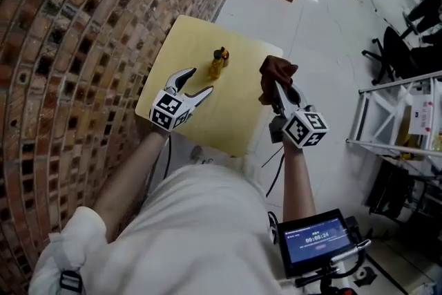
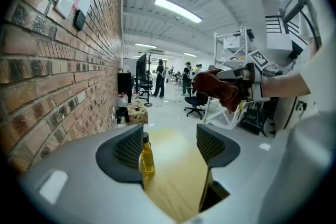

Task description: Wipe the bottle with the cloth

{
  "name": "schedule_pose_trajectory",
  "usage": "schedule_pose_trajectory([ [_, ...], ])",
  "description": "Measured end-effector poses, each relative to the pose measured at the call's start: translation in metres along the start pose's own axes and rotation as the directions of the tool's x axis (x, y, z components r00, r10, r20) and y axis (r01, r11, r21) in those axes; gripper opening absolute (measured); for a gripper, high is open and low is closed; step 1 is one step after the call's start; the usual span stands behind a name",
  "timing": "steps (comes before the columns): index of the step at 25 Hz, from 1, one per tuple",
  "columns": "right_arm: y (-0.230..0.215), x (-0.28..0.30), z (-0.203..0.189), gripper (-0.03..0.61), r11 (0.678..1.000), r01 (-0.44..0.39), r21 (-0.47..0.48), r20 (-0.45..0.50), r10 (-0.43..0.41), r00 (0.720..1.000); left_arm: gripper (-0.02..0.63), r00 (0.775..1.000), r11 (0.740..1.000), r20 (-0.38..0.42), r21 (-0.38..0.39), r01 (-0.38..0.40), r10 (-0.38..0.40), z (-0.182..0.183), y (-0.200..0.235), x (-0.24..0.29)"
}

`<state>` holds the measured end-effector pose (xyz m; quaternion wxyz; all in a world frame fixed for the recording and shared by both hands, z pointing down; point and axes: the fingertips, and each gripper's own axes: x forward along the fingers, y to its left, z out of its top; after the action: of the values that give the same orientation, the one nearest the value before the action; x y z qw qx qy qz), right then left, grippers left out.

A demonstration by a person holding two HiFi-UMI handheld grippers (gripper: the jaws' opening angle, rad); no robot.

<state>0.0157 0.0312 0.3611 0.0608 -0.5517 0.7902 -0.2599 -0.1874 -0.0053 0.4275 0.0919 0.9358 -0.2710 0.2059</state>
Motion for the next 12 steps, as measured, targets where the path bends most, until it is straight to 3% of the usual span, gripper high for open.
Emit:
schedule_pose_trajectory([
  [5, 0.063, -0.047, 0.0, 0.067, 0.99, 0.085, -0.115, 0.102, -0.073, 0.992, 0.277, 0.994, 0.998, 0.088, 0.007, 0.059, -0.06, -0.003, -0.022, -0.082],
  [12, 0.125, -0.104, -0.043, 0.067, 0.964, 0.163, -0.209, 0.124, -0.139, 0.982, 0.201, 0.988, 0.994, 0.149, -0.106, 0.039, -0.023, -0.042, -0.01, -0.17],
])
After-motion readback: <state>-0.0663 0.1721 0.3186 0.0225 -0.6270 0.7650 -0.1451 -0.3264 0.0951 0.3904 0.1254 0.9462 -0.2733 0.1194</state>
